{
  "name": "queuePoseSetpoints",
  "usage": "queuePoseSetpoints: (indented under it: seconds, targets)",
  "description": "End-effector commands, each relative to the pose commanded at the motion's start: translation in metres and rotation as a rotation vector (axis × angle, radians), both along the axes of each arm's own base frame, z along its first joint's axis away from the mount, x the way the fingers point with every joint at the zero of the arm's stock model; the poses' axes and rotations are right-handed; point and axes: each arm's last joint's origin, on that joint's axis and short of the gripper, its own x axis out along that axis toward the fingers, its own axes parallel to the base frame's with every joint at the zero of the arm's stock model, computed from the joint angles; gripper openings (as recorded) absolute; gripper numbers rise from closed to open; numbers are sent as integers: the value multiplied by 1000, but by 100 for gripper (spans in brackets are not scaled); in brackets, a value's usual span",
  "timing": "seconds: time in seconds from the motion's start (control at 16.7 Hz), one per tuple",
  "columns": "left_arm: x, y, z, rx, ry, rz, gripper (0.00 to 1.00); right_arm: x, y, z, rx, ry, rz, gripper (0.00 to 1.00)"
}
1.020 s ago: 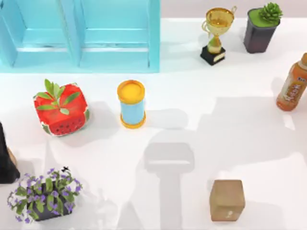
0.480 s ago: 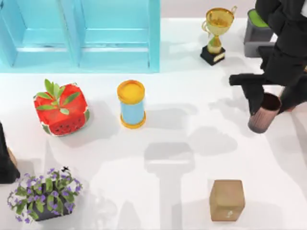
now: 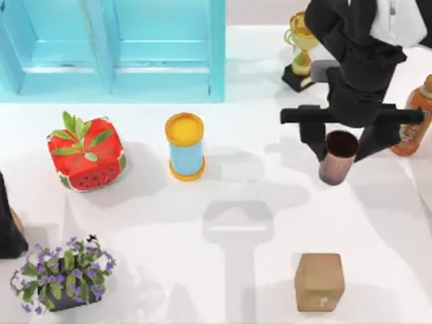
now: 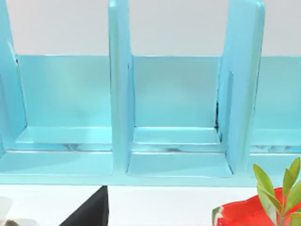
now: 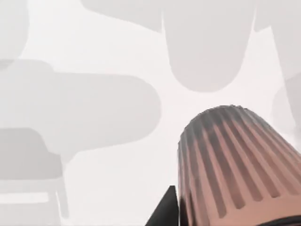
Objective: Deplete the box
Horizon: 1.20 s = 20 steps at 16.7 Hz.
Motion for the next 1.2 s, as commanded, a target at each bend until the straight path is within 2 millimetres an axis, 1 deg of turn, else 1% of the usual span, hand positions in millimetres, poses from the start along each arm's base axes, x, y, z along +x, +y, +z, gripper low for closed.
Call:
queuePoseSetpoints:
  seconds: [0.24, 0.6, 0.72, 0.96, 1.2]
  targets:
    - [0, 0, 0, 0, 0, 0, 100, 0, -1, -2, 1, 7, -2, 0]
    - [0, 0, 0, 0, 0, 0, 100, 1, 0, -30, 5, -7, -1, 0]
    - [0, 0, 0, 0, 0, 0, 100, 0, 0, -43, 2, -3, 0, 0]
    - [0, 0, 0, 0, 0, 0, 100, 0, 0, -45, 0, 0, 0, 0]
    - [0, 0, 0, 0, 0, 0, 100, 0, 0, -45, 0, 0, 0, 30]
